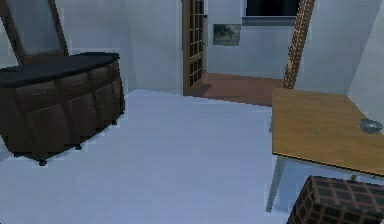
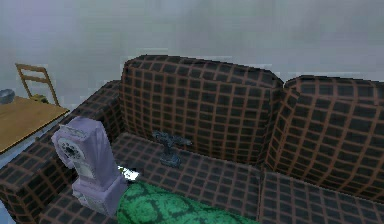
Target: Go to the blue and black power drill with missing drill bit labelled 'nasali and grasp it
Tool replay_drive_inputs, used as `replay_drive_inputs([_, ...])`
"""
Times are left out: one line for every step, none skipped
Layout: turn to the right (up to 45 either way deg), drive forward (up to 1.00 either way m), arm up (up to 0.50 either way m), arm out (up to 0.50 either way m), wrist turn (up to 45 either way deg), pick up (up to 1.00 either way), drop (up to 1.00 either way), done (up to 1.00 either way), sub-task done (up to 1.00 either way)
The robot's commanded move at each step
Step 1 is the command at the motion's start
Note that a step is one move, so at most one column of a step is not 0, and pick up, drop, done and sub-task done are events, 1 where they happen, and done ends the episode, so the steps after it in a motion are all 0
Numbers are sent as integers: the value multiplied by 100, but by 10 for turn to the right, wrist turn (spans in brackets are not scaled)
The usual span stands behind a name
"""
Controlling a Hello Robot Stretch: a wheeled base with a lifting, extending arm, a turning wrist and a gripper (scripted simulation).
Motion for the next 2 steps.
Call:
replay_drive_inputs([0, 0, 50, 0, 0, 0, 0, 0, 0])
replay_drive_inputs([0, 0, 30, 0, 0, 0, 0, 0, 0])
